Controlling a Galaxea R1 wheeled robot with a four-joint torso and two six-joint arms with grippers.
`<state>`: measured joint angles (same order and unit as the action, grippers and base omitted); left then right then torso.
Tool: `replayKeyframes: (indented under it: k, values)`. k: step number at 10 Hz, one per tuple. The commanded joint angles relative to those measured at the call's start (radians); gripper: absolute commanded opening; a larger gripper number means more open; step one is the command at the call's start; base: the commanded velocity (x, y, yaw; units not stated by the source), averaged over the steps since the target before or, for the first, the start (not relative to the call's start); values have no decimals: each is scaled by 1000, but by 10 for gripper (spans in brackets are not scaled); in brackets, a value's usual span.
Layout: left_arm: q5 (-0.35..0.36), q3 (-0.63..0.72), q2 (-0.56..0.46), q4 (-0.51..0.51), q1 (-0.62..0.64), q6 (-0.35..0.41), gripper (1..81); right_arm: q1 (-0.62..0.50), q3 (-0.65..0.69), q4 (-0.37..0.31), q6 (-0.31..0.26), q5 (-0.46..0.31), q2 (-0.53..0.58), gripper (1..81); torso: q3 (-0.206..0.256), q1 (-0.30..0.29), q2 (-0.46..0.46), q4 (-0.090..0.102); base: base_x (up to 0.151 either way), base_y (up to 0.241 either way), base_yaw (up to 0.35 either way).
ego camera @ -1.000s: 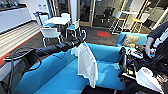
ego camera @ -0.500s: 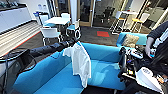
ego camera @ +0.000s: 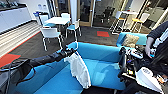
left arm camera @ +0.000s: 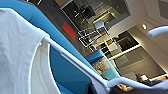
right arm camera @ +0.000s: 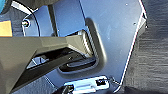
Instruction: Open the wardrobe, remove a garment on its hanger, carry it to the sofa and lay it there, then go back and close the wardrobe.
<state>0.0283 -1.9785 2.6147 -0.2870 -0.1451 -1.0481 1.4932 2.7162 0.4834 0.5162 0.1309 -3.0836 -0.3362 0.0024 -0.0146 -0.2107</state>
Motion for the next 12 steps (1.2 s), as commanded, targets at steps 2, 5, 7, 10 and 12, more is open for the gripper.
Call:
replayKeyframes:
  k: [2,5,7,10,12]
  values:
    - [41,-37,-19,-77,170,0,10,-6,-3,6,-4,-53,1,811,0,0,0,0,0,0,0]
    - [13,-80,-40,-93,158,8,10,-4,-3,6,-4,-50,1,811,0,0,0,0,0,0,0]
    - [9,-117,-42,-121,129,8,10,-4,-3,4,-4,-50,1,811,0,0,0,0,0,0,0]
    - [10,-115,-71,-153,88,8,10,-4,-3,6,-4,-48,1,811,0,0,0,0,0,0,0]
    - [21,-56,-106,-165,42,10,10,-4,-3,6,-4,-48,1,811,0,0,0,0,0,0,0]
